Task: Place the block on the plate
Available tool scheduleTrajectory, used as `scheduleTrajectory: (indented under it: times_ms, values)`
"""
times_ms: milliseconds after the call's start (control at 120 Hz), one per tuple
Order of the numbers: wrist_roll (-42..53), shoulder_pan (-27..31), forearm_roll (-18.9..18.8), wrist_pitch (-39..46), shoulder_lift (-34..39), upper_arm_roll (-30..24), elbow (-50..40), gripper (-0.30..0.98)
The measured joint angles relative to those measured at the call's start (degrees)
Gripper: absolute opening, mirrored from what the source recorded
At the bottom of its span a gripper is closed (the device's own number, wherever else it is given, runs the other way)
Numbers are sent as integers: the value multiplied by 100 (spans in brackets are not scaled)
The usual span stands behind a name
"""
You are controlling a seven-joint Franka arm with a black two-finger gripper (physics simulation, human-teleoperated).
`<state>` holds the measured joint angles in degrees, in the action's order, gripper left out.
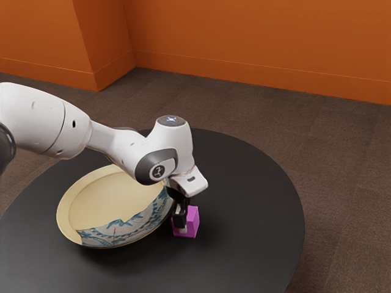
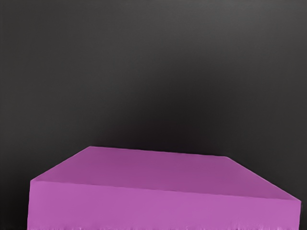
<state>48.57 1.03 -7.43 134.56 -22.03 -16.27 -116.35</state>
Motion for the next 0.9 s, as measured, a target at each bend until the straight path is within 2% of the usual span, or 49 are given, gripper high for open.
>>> scheduleTrajectory:
  times_ms: [208, 375, 592, 775, 900]
  values:
    - [-122, -66, -2, -4, 172, -9, 2, 38]
    - [-207, -122, 31, -43, 730, -40, -24, 38]
    - [-302, 455, 43, -167, 1529, 1, -487, 38]
    - [-363, 406, 37, -203, 1679, 892, -914, 38]
    - [-396, 332, 33, -142, 1369, 1373, -1002, 39]
